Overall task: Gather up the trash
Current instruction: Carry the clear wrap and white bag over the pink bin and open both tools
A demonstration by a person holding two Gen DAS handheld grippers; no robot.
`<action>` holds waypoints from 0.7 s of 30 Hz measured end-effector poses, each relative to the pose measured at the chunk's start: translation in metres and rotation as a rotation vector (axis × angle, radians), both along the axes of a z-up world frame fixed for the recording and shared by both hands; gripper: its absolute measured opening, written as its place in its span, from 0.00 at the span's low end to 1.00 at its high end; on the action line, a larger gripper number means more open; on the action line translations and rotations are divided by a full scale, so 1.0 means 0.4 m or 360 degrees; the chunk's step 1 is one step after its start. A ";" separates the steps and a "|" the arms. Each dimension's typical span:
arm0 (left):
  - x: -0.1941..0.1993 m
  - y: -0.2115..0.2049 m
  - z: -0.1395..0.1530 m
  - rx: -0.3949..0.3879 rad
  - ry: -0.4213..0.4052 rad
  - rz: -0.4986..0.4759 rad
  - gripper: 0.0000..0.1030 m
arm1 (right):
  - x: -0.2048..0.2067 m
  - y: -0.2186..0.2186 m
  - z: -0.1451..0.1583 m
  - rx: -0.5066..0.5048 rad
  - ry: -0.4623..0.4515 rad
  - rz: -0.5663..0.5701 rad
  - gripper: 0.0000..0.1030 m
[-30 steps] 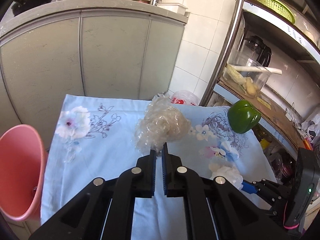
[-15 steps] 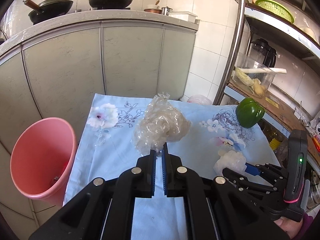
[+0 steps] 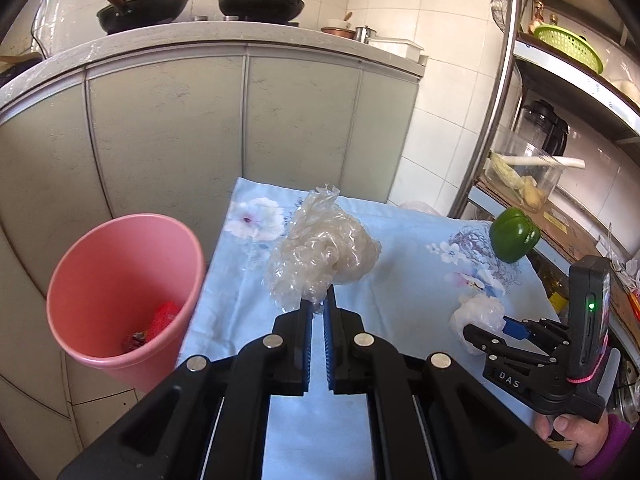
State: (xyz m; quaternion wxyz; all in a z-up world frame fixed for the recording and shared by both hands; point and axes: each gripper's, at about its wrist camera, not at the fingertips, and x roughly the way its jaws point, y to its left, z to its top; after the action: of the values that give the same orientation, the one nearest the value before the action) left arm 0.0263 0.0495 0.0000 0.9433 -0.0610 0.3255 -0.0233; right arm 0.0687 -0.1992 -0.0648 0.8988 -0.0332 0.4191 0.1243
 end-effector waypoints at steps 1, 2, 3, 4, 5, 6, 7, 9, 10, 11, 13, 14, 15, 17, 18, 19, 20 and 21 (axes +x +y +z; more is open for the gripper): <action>-0.003 0.007 0.001 0.0000 -0.0002 0.0012 0.04 | 0.002 0.009 0.003 0.0020 0.0014 0.0017 0.39; -0.006 0.018 0.000 -0.0003 -0.0001 0.0027 0.04 | 0.004 0.020 0.005 0.0029 0.0022 0.0034 0.39; -0.008 0.028 -0.002 -0.0006 0.0003 0.0042 0.04 | 0.007 0.030 0.007 0.0036 0.0030 0.0050 0.38; -0.011 0.040 -0.005 -0.0009 0.0008 0.0065 0.04 | 0.011 0.046 0.010 0.0048 0.0042 0.0076 0.38; -0.014 0.050 -0.008 -0.0012 0.0013 0.0085 0.04 | 0.015 0.063 0.014 0.0061 0.0050 0.0101 0.38; -0.015 0.059 -0.011 -0.0015 0.0020 0.0102 0.04 | 0.017 0.077 0.018 0.0070 0.0054 0.0122 0.38; -0.015 0.073 -0.014 -0.0018 0.0026 0.0128 0.04 | 0.020 0.099 0.024 0.0078 0.0055 0.0156 0.38; -0.019 0.097 -0.020 -0.0027 0.0035 0.0173 0.04 | 0.025 0.146 0.038 0.0091 0.0047 0.0232 0.38; -0.020 0.113 -0.023 -0.0032 0.0041 0.0203 0.04 | 0.028 0.167 0.043 0.0099 0.0048 0.0270 0.38; -0.023 0.123 -0.024 -0.0033 0.0043 0.0226 0.04 | 0.031 0.193 0.049 0.0104 0.0048 0.0310 0.38; -0.027 0.152 -0.027 -0.0031 0.0049 0.0283 0.04 | 0.035 0.240 0.060 0.0108 0.0042 0.0378 0.38; -0.028 0.165 -0.028 -0.0031 0.0052 0.0310 0.04 | 0.037 0.262 0.065 0.0114 0.0041 0.0412 0.38; -0.030 0.180 -0.030 -0.0031 0.0055 0.0339 0.04 | 0.037 0.280 0.070 0.0120 0.0040 0.0437 0.38; -0.032 0.202 -0.033 -0.0031 0.0057 0.0381 0.04 | 0.038 0.329 0.082 0.0127 0.0031 0.0509 0.38; -0.033 0.215 -0.034 -0.0034 0.0056 0.0408 0.04 | 0.038 0.351 0.089 0.0130 0.0027 0.0540 0.38; -0.038 0.228 -0.035 -0.0037 0.0056 0.0426 0.04 | 0.036 0.366 0.093 0.0131 0.0022 0.0561 0.38; -0.038 0.239 -0.036 -0.0039 0.0056 0.0445 0.04 | 0.035 0.384 0.099 0.0132 0.0017 0.0587 0.38; -0.039 0.249 -0.038 -0.0041 0.0057 0.0461 0.04 | 0.035 0.405 0.105 0.0136 0.0013 0.0618 0.38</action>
State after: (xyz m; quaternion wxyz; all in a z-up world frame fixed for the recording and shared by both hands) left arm 0.0106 0.1493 -0.0152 0.9300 -0.1197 0.3296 0.1101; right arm 0.0827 -0.0374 -0.0229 0.8568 -0.0747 0.4028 0.3133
